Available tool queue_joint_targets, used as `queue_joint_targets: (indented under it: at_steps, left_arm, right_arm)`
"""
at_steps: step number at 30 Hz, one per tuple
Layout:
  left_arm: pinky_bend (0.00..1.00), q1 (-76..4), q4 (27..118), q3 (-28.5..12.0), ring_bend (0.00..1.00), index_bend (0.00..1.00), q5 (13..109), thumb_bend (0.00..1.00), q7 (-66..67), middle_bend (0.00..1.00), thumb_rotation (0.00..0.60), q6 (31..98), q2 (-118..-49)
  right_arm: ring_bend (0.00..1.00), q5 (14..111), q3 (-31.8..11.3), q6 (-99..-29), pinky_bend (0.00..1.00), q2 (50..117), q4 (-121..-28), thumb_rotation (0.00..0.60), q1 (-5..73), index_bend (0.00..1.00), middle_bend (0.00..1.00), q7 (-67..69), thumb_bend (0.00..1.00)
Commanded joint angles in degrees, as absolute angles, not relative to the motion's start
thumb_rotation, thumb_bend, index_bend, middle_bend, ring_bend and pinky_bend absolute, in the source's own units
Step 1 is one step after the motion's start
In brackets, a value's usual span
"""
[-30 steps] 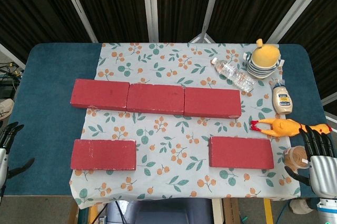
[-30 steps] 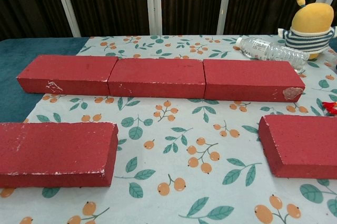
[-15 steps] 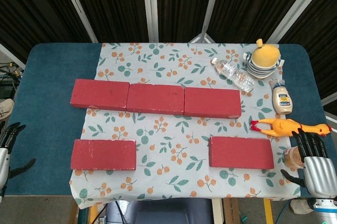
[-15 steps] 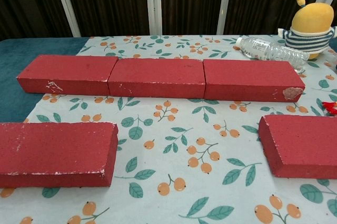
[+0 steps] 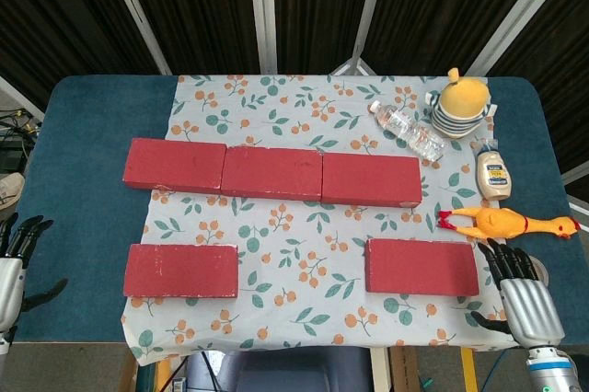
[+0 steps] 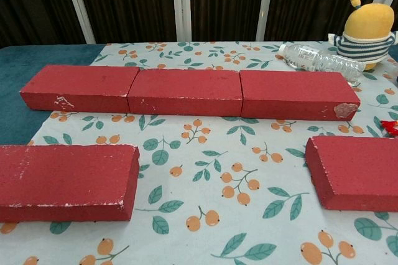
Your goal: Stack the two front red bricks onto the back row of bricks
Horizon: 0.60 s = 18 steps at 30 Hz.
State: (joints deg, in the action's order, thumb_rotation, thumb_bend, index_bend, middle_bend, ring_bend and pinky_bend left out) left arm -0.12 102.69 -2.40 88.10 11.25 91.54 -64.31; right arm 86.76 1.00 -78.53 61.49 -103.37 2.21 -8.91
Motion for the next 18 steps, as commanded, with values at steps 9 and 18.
queue_joint_targets:
  at_steps: [9, 18]
  left_arm:
    - [0.07, -0.4, 102.8, -2.5, 0.01, 0.18, 87.4, 0.00, 11.1, 0.13, 0.600, 90.8, -64.0]
    - [0.07, -0.5, 102.7, -2.8, 0.01, 0.18, 86.9, 0.00, 10.6, 0.13, 0.600, 90.7, -63.7]
  right_arm:
    - [0.00, 75.3, -1.3, -68.6, 0.00, 66.2, -109.1, 0.600, 8.4, 0.00, 0.00, -24.5, 0.06]
    - [0.00, 67.7, -2.5, -66.9, 0.00, 69.6, -110.8, 0.600, 11.4, 0.00, 0.00, -33.6, 0.06]
